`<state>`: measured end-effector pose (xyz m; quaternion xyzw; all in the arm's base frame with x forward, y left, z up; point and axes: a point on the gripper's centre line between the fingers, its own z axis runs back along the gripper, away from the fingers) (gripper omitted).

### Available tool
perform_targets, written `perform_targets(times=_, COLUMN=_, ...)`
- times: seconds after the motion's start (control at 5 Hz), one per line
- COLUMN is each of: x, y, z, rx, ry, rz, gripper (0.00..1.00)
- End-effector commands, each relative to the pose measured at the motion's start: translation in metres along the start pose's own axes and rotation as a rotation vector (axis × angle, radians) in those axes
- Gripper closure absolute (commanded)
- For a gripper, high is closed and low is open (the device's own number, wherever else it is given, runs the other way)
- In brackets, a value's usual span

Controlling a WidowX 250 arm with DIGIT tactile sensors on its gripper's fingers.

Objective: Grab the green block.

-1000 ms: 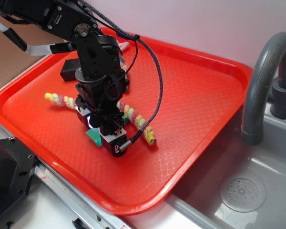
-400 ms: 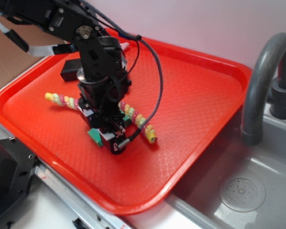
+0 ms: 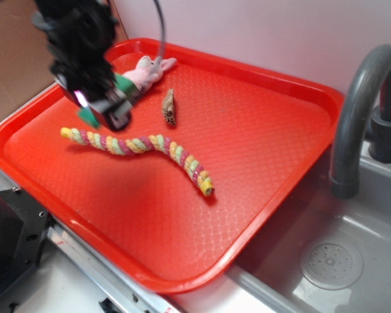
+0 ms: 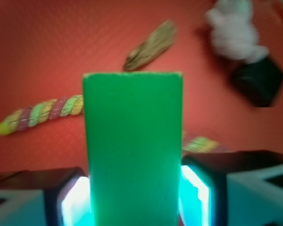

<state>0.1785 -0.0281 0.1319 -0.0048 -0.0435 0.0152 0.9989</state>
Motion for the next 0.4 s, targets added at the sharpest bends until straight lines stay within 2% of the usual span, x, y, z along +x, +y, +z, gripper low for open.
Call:
perform_targets(times=0.0, x=-0.0196, y=0.0195, z=0.0846, rx=0.073, ry=-0.060, rz=0.145, gripper=1.00)
perform_targets(times=0.2, x=-0.0187, y=0.0264, z=0.0771, rx=0.038, ry=-0.037, rz=0.097, gripper=1.00)
